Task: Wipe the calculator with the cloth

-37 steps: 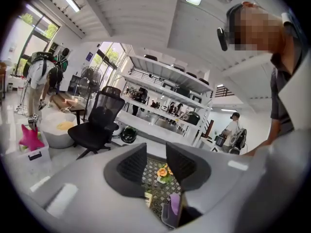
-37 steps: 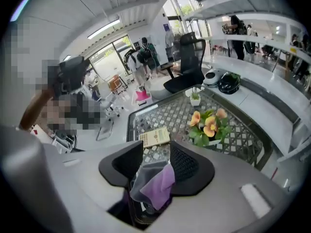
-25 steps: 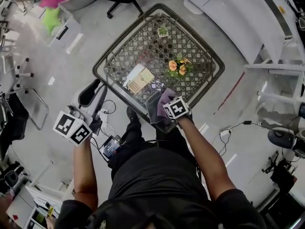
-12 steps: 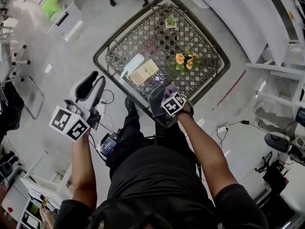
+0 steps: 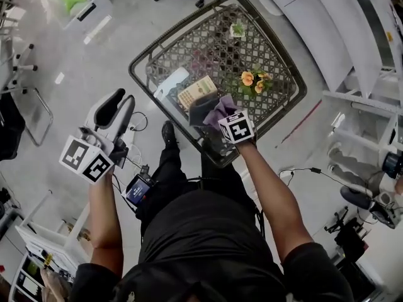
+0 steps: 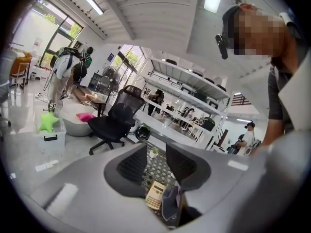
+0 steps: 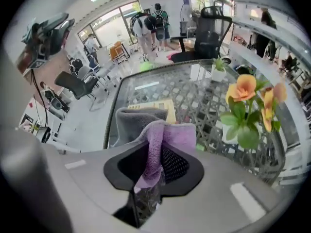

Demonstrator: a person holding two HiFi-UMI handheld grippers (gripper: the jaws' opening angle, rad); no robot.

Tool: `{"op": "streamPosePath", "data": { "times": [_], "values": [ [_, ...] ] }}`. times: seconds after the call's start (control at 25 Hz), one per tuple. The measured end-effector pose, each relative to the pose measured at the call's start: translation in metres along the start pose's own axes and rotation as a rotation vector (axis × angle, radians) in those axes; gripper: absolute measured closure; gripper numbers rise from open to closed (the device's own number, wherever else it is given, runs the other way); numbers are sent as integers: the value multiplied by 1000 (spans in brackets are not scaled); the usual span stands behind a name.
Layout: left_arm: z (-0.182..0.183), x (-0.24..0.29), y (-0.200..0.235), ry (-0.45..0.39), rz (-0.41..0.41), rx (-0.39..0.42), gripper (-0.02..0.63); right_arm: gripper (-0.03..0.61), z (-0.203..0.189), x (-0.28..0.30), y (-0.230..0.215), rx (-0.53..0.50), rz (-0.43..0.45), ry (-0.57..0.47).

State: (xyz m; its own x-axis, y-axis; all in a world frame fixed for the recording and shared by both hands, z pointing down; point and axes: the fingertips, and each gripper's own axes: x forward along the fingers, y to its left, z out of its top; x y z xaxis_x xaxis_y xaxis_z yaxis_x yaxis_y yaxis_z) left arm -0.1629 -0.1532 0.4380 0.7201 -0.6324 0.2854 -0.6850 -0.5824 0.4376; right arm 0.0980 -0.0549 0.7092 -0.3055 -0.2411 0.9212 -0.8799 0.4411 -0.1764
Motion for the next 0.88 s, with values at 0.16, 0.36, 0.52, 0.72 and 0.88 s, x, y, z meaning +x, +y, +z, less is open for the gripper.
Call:
{"op": "streamPosePath", "data": {
  "times": [0.16,0.36,0.52,0.72,0.88],
  "values": [
    [-1,-8,8,-8,18,-14,472,506,55,-1,-3,-20,-16,-90],
    [-5,-15,20,-6,44,-31,472,506,112,27,-13,-52,-39,-143],
    [-8,-22,32,-7,59,-41,472,505,120,55,-21,-35,-66,-96],
    [-7,-24,40,-9,68,-47,472,505,86,59,-36,41,-109,-49],
    [-4,-19,40,-9,60,-47,472,505,60,48,-42,99,-143,-17]
  ]
}}
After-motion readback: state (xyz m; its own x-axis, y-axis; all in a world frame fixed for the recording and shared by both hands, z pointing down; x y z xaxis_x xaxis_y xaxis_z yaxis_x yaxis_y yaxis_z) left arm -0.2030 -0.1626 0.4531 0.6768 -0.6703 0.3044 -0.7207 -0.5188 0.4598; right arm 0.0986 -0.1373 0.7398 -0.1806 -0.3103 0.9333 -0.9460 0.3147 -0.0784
